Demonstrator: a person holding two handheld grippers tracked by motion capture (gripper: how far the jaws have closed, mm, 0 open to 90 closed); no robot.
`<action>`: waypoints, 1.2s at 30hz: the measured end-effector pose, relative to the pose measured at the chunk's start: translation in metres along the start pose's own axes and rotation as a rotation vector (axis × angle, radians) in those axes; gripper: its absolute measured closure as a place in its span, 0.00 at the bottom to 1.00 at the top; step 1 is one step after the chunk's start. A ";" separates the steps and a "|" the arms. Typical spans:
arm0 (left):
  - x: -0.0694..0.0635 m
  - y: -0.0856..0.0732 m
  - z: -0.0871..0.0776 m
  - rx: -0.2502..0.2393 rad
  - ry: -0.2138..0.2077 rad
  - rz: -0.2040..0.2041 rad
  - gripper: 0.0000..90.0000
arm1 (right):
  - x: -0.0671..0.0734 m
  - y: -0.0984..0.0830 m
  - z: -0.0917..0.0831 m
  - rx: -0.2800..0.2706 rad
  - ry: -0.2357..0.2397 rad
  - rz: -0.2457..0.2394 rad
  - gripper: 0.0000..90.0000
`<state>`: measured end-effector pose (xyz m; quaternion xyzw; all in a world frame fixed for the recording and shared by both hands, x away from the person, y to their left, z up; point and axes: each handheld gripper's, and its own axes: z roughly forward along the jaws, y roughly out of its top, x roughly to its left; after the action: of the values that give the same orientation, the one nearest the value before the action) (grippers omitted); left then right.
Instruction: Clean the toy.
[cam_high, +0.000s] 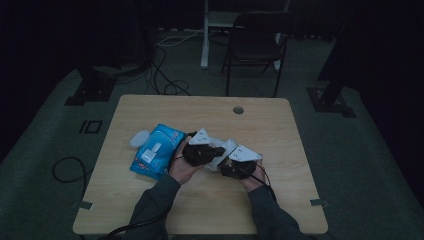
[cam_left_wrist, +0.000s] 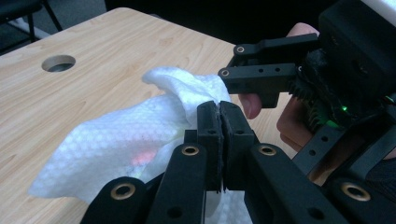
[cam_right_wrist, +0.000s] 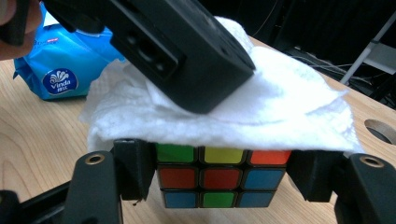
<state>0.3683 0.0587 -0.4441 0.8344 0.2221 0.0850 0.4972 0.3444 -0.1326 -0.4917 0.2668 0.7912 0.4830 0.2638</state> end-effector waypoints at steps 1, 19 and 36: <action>0.001 0.000 -0.001 -0.004 0.003 -0.004 0.99 | 0.000 0.000 0.000 -0.001 0.000 0.000 0.38; 0.032 -0.011 -0.020 -0.078 0.069 -0.118 0.99 | -0.001 0.004 -0.007 -0.046 0.048 0.000 0.38; 0.041 -0.023 -0.015 -0.080 0.013 -0.185 0.99 | -0.005 0.004 -0.012 -0.093 0.112 0.036 0.38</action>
<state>0.3928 0.0986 -0.4605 0.7894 0.2978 0.0528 0.5343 0.3407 -0.1419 -0.4821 0.2410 0.7764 0.5381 0.2226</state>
